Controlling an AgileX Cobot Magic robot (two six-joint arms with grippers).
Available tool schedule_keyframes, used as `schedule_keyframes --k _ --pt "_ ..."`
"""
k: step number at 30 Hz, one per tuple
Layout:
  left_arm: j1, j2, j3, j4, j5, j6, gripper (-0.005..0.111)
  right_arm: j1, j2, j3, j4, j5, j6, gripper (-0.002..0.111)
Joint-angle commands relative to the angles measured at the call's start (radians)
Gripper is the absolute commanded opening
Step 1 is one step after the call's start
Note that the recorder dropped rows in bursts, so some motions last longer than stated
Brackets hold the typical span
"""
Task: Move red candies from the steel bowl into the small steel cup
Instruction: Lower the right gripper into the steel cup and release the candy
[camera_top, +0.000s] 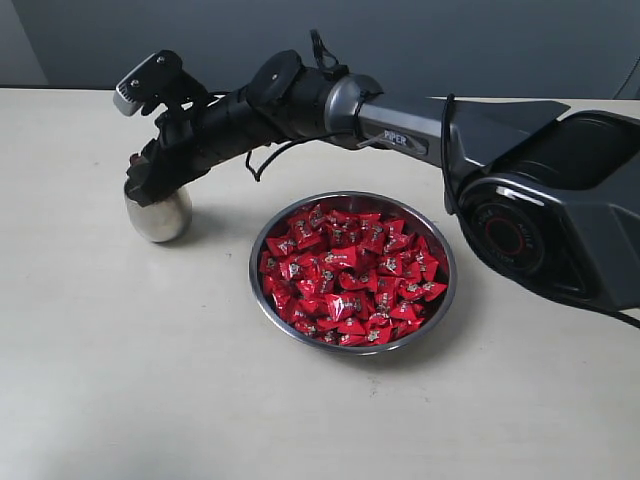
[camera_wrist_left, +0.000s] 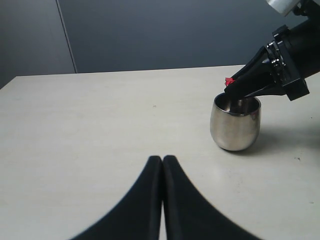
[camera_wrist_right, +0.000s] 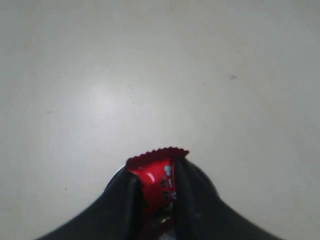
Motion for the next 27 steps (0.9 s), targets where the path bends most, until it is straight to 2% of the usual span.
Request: schedule_keyframes --k 1,5,10,12,27 --pt "0.001 -0.004 0.004 -0.002 -0.002 -0.002 0.000 -0.003 -0.002 -0.004 0.005 -0.010 -0.007 -0.001" --pt "0.001 -0.004 0.004 -0.002 -0.002 -0.002 0.000 -0.003 -0.002 -0.004 0.005 -0.010 -0.007 0.004" --pt "0.001 -0.004 0.004 -0.002 -0.002 -0.002 0.000 -0.003 -0.002 -0.004 0.005 -0.014 -0.007 0.031" --pt "0.001 -0.004 0.004 -0.002 -0.002 -0.002 0.000 -0.003 -0.002 -0.004 0.005 -0.025 -0.001 0.037" --pt "0.001 -0.004 0.004 -0.002 -0.002 -0.002 0.000 -0.003 -0.007 -0.004 -0.015 -0.014 0.047 0.035"
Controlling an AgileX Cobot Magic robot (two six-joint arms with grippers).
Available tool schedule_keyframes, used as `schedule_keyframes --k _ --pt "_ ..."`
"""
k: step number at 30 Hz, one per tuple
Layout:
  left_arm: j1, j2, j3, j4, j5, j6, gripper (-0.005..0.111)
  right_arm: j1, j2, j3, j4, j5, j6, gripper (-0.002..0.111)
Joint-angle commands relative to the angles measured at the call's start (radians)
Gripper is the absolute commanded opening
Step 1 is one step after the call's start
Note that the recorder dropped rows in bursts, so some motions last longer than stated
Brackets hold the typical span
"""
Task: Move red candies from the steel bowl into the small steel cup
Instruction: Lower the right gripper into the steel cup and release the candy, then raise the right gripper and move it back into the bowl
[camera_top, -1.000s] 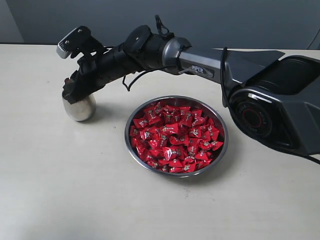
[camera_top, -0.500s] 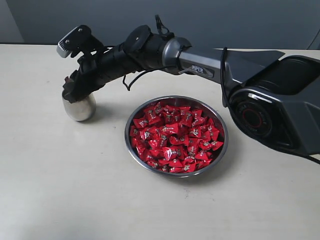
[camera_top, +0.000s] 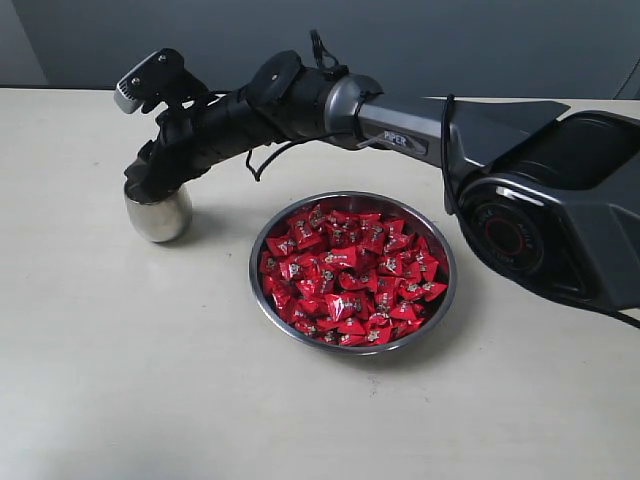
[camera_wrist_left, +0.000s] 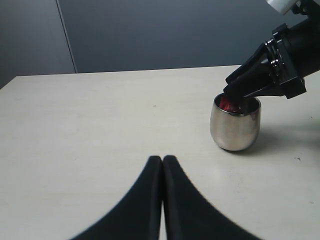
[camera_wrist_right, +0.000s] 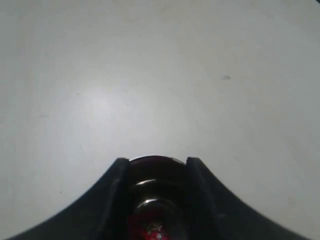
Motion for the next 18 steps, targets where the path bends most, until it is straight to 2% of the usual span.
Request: schedule_keyframes --k 1,3,4,7,9,13,18 --pt "0.001 -0.004 0.004 -0.002 -0.002 -0.002 0.000 -0.003 -0.011 -0.004 -0.028 0.005 0.037 0.032" --pt "0.001 -0.004 0.004 -0.002 -0.002 -0.002 0.000 -0.003 -0.020 -0.004 -0.056 0.010 0.059 0.017" --pt "0.001 -0.004 0.004 -0.002 -0.002 -0.002 0.000 -0.003 -0.033 -0.004 -0.087 0.018 0.078 -0.001" --pt "0.001 -0.004 0.004 -0.002 -0.002 -0.002 0.000 -0.005 -0.064 -0.004 -0.153 0.040 0.122 -0.001" --pt "0.001 -0.004 0.004 -0.002 -0.002 -0.002 0.000 -0.005 -0.097 -0.004 -0.264 0.066 0.198 -0.001" --pt "0.001 -0.004 0.004 -0.002 -0.002 -0.002 0.000 -0.005 -0.181 -0.004 -0.612 0.196 0.484 -0.001" --pt "0.001 -0.004 0.004 -0.002 -0.002 -0.002 0.000 -0.005 -0.255 -0.004 -0.697 0.363 0.559 -0.001"
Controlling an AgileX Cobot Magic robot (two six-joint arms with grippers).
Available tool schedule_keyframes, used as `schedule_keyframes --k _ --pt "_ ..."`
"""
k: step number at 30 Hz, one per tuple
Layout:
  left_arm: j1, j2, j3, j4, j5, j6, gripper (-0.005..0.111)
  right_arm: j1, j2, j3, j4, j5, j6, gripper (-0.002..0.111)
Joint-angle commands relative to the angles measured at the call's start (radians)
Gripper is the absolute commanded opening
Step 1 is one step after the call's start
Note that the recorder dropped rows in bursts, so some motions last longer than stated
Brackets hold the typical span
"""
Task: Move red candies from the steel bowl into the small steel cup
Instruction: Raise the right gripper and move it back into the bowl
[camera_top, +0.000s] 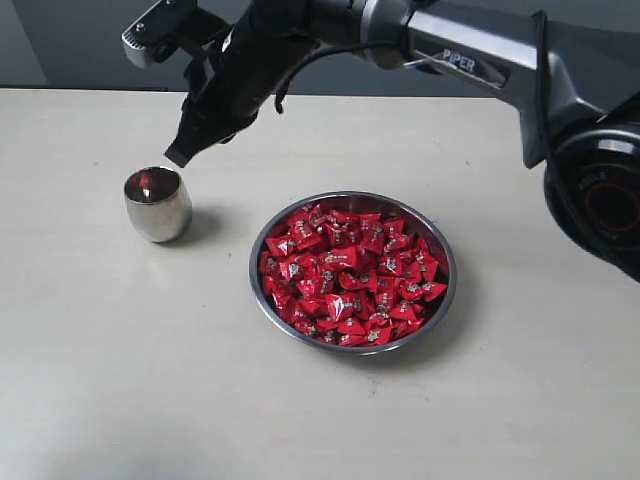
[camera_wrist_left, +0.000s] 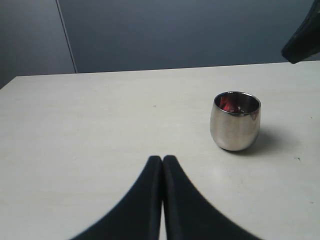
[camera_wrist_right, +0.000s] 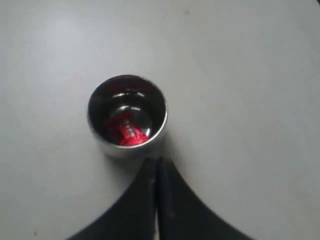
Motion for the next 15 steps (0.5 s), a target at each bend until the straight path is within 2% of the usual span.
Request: schedule_keyframes --k 1,8,15 --pt "0.001 -0.004 0.004 -0.002 -0.002 -0.002 0.000 -0.005 -0.059 -0.004 -0.098 0.131 0.074 -0.001" --pt "0.001 -0.004 0.004 -0.002 -0.002 -0.002 0.000 -0.005 -0.065 -0.002 -0.185 0.270 0.134 -0.001" --pt "0.001 -0.004 0.004 -0.002 -0.002 -0.002 0.000 -0.006 -0.073 0.117 -0.325 0.252 0.187 -0.001"
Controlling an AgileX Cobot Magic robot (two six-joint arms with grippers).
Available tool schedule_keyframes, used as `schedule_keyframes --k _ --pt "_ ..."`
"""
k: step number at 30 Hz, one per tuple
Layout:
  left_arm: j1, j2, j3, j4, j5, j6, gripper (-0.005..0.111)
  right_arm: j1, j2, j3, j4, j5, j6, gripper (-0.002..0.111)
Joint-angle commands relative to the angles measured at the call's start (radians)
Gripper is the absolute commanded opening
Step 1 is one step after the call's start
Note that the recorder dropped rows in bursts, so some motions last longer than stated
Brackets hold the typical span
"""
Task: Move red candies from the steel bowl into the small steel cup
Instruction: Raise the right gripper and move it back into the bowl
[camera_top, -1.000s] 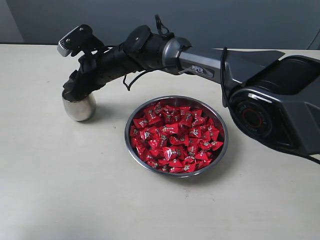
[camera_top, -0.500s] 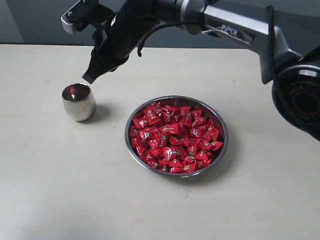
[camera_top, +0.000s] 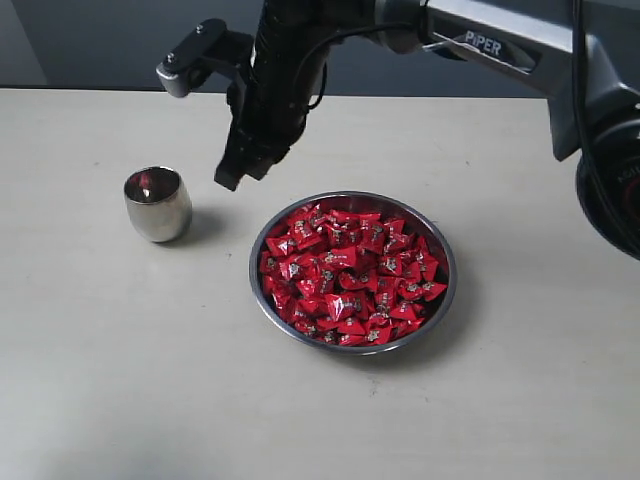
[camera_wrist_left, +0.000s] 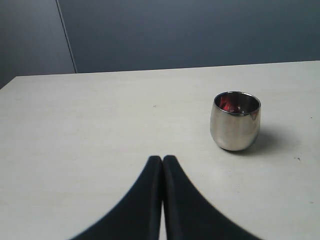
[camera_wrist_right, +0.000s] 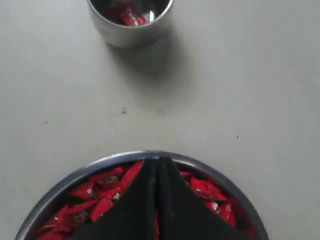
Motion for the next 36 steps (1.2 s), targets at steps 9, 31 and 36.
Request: schedule_keyframes --k 9,31,36 --pt "0.001 -0.004 0.004 -0.002 -0.002 -0.002 0.000 -0.132 -0.147 0.352 0.076 -0.222 -0.014 -0.001" --pt "0.001 -0.004 0.004 -0.002 -0.002 -0.002 0.000 -0.190 -0.282 0.656 0.087 -0.358 -0.020 -0.001" --pt "0.001 -0.004 0.004 -0.002 -0.002 -0.002 0.000 -0.192 -0.235 0.656 0.009 -0.329 -0.005 -0.001"
